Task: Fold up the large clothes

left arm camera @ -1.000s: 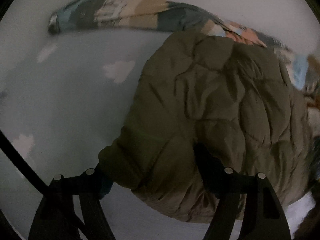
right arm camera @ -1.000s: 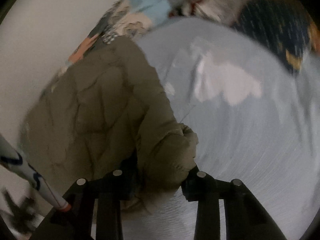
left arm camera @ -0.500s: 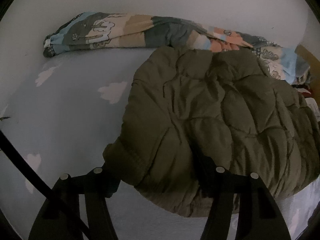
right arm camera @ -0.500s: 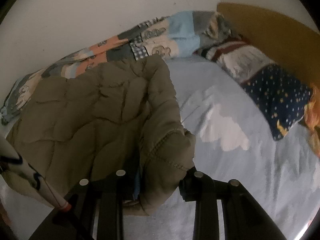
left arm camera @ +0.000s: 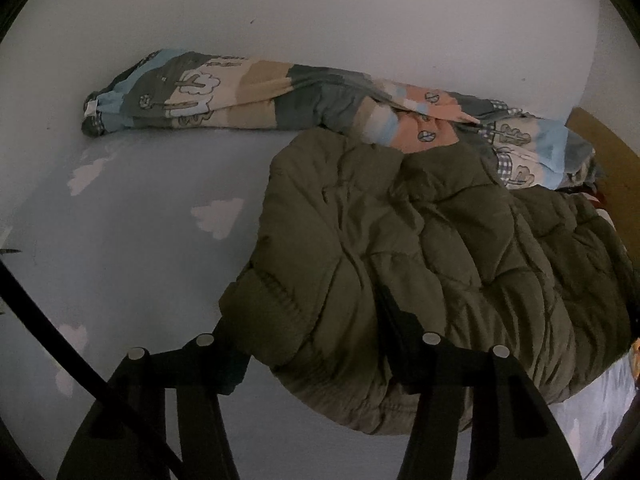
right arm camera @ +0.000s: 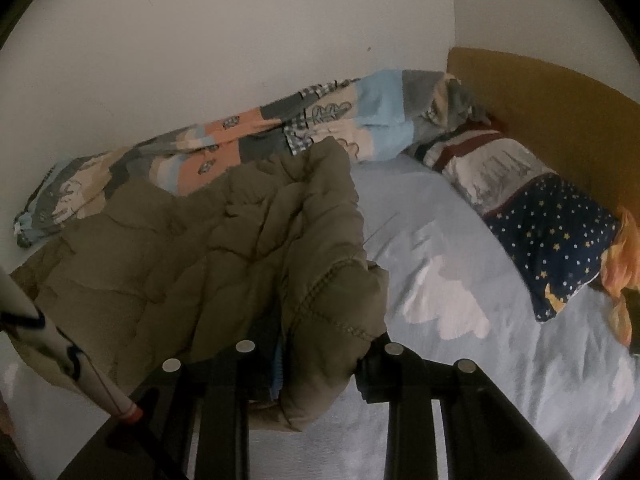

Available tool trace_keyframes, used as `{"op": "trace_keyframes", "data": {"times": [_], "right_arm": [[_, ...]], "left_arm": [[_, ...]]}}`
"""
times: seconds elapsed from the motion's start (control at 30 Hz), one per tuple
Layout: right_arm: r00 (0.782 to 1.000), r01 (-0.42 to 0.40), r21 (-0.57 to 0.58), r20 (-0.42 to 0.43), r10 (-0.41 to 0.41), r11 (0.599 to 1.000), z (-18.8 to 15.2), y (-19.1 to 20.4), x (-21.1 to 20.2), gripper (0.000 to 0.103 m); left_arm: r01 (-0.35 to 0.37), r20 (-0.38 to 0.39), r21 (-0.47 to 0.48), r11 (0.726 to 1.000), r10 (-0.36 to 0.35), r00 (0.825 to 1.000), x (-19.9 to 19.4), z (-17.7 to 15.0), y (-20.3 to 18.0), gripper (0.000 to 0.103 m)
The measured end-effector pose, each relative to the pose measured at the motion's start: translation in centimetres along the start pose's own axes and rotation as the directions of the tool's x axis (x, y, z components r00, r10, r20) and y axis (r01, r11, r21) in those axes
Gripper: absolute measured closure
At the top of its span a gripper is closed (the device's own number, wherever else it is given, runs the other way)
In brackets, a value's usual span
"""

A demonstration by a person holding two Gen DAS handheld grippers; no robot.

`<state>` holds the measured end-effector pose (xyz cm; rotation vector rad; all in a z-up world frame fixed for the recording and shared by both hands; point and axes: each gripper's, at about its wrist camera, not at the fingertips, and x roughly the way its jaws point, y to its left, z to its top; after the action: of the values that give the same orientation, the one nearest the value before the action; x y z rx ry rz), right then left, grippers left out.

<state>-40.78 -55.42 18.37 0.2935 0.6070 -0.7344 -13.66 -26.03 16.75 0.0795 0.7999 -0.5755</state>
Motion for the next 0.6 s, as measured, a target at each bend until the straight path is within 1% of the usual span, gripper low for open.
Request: {"op": "trace_keyframes", "data": {"times": [0.17, 0.3, 0.6], "right_arm": [[1.000, -0.023, 0.009, 0.015, 0.023, 1.000, 0.3, -0.1, -1.5, 0.074], [0.999, -0.042, 0.008, 0.032, 0.042, 0.999, 0.3, 0.0, -3.1, 0.074], [0.996, -0.078, 0.015, 0.053, 0.077, 0.997, -1.1, 0.2, -8.1, 0.074]], "left_arm": [[0.035, 0.014, -0.008, 0.999, -0.035, 0.999, -2.3, 0.0, 0.4, 0.050], [0.038, 0.035, -0.007, 0.999, -0.038, 0.999, -4.7, -0.6, 0.6, 0.050], [0.047, 0.072, -0.010, 0.999, -0.047, 0.996, -10.1, -3.5, 1.4, 0.050]]}}
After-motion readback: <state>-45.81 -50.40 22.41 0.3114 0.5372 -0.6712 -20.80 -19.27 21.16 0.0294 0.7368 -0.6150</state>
